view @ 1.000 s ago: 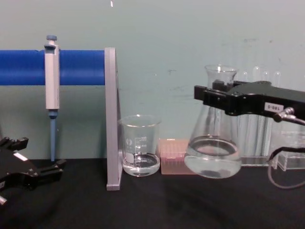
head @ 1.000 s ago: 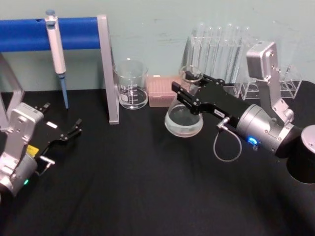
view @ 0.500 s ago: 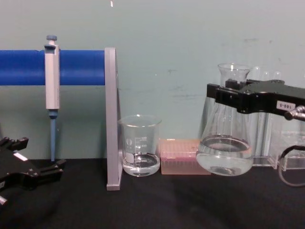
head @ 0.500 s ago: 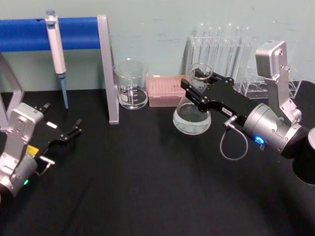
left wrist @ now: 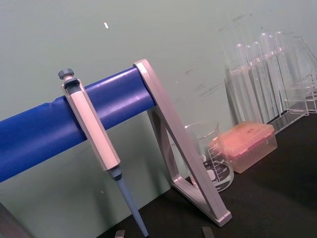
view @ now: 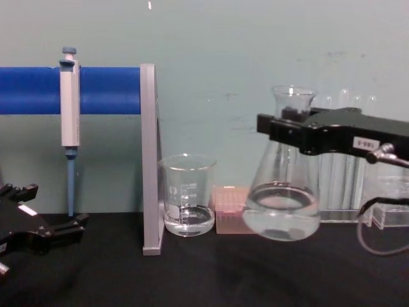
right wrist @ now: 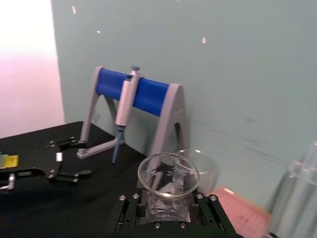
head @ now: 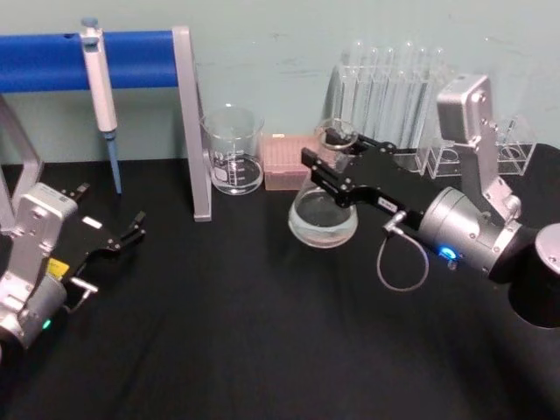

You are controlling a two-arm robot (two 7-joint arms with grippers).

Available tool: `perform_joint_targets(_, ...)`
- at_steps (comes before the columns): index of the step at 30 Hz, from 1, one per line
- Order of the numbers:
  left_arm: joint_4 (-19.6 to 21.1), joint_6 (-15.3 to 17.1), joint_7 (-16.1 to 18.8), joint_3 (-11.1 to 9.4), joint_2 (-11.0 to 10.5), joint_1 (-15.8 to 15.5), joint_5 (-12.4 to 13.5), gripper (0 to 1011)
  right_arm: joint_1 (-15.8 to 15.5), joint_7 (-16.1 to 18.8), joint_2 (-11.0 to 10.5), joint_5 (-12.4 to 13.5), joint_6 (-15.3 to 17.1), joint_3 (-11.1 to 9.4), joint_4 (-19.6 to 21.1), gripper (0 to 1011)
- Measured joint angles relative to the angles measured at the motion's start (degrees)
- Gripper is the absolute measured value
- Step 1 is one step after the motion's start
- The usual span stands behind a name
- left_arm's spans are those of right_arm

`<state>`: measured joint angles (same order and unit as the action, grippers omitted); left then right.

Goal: Grasp the erlenmeyer flask with one hand, shake it three times, then place it back.

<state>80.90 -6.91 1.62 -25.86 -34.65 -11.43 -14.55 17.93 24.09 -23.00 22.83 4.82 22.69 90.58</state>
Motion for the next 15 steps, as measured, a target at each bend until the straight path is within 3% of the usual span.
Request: perform_joint_targets(15,0.00,0.00,0.00,0.00,0.00,0.00,0.00,1001,1.39,4.90,0.01,1.24,-0.28,4.33,0.13,458)
